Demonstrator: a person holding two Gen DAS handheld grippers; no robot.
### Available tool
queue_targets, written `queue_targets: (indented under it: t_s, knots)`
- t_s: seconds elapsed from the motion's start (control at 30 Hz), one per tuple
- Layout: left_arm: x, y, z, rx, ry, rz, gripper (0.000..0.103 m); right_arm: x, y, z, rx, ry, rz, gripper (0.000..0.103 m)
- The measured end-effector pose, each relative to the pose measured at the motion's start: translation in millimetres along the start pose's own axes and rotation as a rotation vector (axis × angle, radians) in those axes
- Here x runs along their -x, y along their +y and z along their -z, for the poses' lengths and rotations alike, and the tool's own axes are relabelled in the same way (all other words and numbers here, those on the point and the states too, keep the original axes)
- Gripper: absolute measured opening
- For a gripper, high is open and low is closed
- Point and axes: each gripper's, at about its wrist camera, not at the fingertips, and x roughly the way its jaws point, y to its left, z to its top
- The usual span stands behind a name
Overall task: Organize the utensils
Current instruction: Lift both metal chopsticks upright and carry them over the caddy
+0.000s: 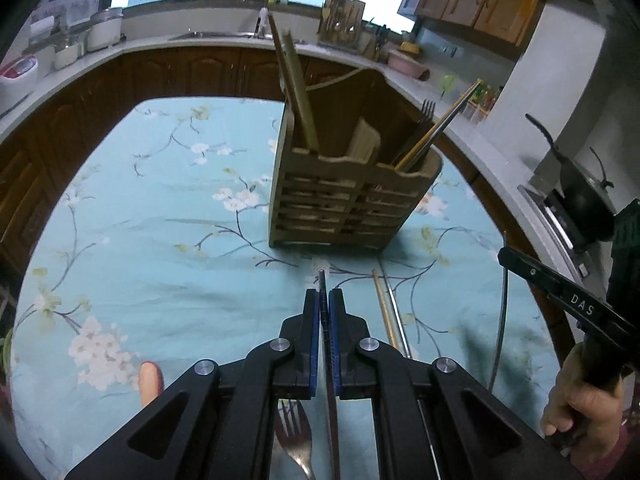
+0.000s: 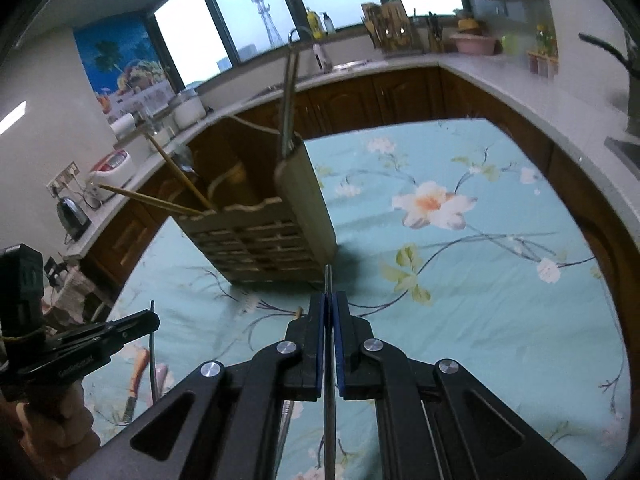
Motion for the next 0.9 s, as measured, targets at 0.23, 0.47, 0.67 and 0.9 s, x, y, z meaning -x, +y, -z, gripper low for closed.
queue_targets:
  t_s: [0.23,0.47,0.67,0.9]
  knots:
    - [44,-3,10,-0.002,-0.047,0.007,0.003,29,10,-1,0.013,-0.05,-0.018,0.004]
    - [74,-7,17,-0.009,-0.092,0.017,0.003,51,18,-2,0.026,-0.097,-0.024,0.004]
    - [94,-6,20,-0.007,-0.122,0.024,0.003,65,22,-3,0.036,-0.131,-0.026,0.004]
    - [109,-3,19,0.002,-0.159,0.028,0.003,77,26,-4,0.042,-0.158,-0.03,0.004]
